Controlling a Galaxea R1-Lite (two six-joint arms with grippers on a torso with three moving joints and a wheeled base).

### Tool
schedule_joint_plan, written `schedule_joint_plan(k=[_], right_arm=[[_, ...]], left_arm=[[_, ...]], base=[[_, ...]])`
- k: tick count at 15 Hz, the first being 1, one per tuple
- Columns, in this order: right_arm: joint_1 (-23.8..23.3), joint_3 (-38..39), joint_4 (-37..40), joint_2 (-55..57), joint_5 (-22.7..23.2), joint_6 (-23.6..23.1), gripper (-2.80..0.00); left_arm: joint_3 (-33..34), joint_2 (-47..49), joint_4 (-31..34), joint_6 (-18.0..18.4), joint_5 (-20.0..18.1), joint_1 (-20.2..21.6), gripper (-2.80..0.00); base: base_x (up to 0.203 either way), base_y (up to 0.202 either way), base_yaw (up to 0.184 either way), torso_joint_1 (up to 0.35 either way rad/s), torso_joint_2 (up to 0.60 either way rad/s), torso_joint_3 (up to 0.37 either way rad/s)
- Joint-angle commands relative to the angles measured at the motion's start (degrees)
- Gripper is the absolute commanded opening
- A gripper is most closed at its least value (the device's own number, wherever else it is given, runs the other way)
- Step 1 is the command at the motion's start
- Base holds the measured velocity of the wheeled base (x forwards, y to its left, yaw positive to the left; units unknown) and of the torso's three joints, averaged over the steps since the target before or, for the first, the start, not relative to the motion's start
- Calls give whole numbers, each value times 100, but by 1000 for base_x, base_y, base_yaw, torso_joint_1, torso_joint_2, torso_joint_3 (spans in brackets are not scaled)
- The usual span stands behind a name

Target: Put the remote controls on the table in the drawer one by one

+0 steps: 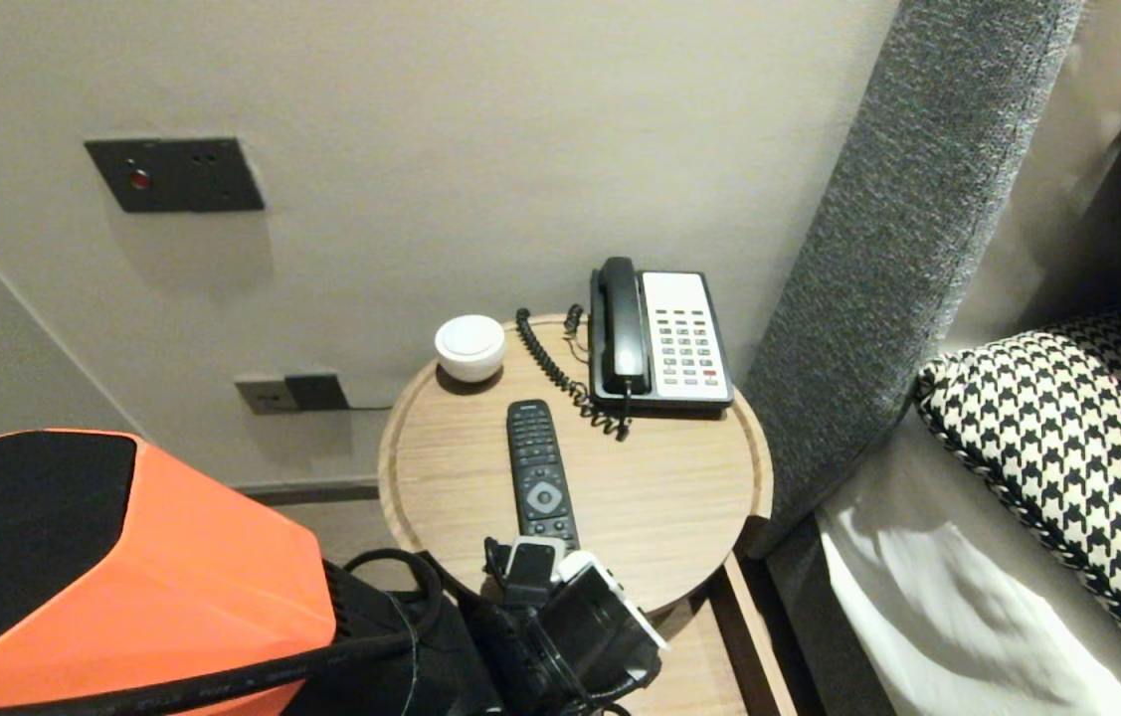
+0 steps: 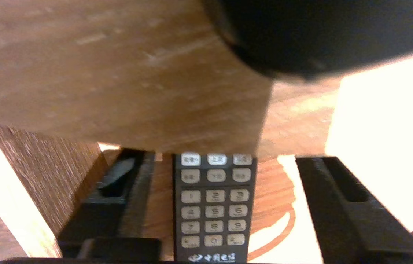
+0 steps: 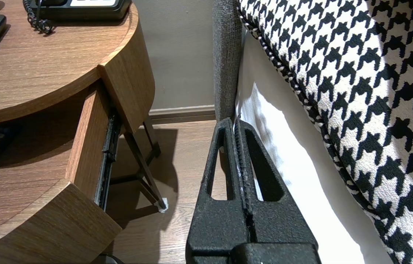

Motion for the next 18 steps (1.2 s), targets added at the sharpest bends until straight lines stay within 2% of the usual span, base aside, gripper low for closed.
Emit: schedule_joint_plan(k=[1,6,10,13,14,18], right_arm=[[2,229,-5,-2,0,0,-280],[2,229,-5,-2,1,0,-280],[2,229,-5,-2,-6,0,-280],[2,229,-5,-2,-5,0,-280],[2,229,-5,-2,-8,0,-280],[2,229,-5,-2,-8,0,-280]], left_arm=[[8,-91,-2,-26,10,-72,0],[64,-630,37,43,10,-56,0],[519,-1284,85,164,-21,-45,0],[909,-1856,141,286,-93,139,0],[1014,-2078,150,308,-143,223,-280],[1486,-2832,140,580,-446,635,-280]], base=[[0,0,0,0,0,0],[0,0,0,0,0,0],[0,0,0,0,0,0],[0,0,0,0,0,0],[0,0,0,0,0,0],[0,0,0,0,0,0]])
